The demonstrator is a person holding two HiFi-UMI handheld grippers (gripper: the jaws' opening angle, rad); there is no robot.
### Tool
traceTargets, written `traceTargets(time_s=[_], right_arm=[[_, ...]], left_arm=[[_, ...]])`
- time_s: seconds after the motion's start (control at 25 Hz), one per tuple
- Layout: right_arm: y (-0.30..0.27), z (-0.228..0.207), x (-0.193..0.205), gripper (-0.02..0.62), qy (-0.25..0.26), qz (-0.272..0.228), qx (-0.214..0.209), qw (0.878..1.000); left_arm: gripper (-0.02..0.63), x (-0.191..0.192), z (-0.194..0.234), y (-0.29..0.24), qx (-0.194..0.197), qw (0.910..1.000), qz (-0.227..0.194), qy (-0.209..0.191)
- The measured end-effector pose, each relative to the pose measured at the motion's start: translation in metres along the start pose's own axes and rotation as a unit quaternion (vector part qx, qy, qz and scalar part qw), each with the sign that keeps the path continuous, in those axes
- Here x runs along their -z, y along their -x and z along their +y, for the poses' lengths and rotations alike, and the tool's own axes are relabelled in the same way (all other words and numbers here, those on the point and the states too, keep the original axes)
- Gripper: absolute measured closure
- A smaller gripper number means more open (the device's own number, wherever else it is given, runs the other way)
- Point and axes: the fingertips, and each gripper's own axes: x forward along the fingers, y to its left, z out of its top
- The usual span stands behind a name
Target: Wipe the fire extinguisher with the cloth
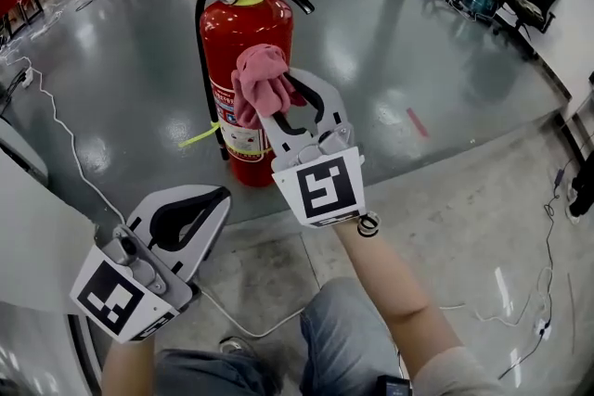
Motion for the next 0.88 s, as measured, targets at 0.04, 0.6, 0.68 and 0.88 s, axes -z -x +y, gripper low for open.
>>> traceTargets(time_s=[0.04,0.6,0.68,0.88], right_arm=[[0.003,0.009,0.014,0.456,0.003,0.012,-0.002,1.000],[0.042,0.128,0.179,0.454,-0.014,0.185,-0.068,0.980],[0.047,0.139,0.196,0.455,-0.021,0.212,-0.083,0.974],[0.053,0.148,0.212,0.454,-0.040,0.246,-0.104,0.963]], left_arm=[[0.598,0.002,-0.001,0.000,0.001,1.0000,0.002,-0.001],[0.598,0.024,-0.008,0.000,0.002,0.9997,0.024,0.007],[0.598,0.026,-0.009,-0.001,0.002,0.9996,0.027,0.008],[0.597,0.028,-0.010,-0.001,0.003,0.9995,0.031,0.006]])
